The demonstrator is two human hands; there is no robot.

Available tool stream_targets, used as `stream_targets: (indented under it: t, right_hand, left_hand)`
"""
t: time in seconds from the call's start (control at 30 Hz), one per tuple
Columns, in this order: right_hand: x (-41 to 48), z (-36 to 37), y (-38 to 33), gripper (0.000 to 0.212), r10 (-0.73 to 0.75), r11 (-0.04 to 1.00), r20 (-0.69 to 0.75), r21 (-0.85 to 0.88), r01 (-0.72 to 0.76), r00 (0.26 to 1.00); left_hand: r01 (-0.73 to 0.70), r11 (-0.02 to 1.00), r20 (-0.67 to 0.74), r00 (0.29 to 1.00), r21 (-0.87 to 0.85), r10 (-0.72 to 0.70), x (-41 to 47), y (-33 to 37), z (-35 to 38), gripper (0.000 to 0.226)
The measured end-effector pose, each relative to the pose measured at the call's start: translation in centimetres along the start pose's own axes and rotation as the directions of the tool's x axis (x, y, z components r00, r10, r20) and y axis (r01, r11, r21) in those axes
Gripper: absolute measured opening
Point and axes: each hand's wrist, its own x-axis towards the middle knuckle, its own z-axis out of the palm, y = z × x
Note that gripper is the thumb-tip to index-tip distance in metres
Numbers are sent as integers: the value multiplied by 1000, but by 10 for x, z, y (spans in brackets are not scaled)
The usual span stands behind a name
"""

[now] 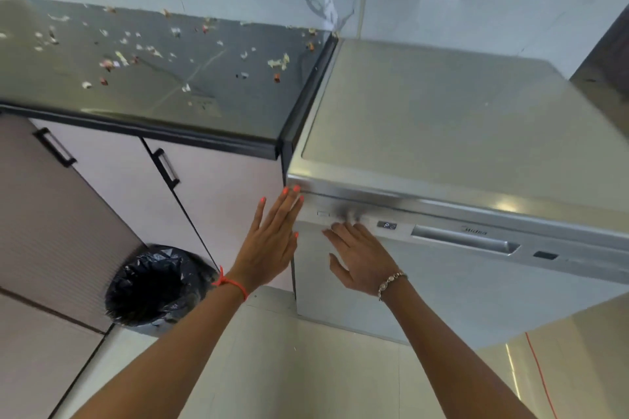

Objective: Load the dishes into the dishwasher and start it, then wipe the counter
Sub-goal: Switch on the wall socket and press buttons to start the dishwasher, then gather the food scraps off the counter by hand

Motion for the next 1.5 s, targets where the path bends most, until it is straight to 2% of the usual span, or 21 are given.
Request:
stream_targets:
  t: [0.2,0.3,0.47,0.67,0.87,1.0,1.13,1.3,1.4,1.5]
  right_hand:
    - [38,-77,-21,39,48,990,122,127,-64,991]
    - [52,-105,-32,40,119,981,181,129,-144,976]
    - [73,-132,-39,42,157,973,209,136,-187,965]
    - [93,-143,-37,38,178,963,169,172,-207,969]
    - [116,-138,-44,47,161,958,245,194,-211,956]
    - [148,-132,-42,50,171,954,266,196,-227,949]
    - [192,-114,-41,48,258,909,233,269,-317,938]
    - [255,-76,-39,58,432,821,276,273,-501,858]
    - [291,-54,-44,64,528,748,302,276,-603,794]
    - [320,-37,-48,72,638,657,324,243,-713,698]
  left_hand:
    - [49,996,190,981,-81,-33,16,0,-75,56]
    - [118,986,252,964,-121,-85,22,3,-102,56]
    - [208,974,310,935,-93,-170,25,3,-129,61]
    - [273,959,311,920,-78,-237,35,-12,-145,72]
    - [348,933,256,914,-91,-315,37,-30,-155,77]
    - [395,913,223,904,-105,-365,45,-63,-159,79]
    - [431,895,214,891,-114,-402,57,-111,-153,80]
    - [464,874,231,874,-143,-427,79,-191,-137,51]
    - [492,853,254,859,-173,-444,90,-236,-129,48]
    - [472,867,300,860,-161,-413,102,-273,-121,49]
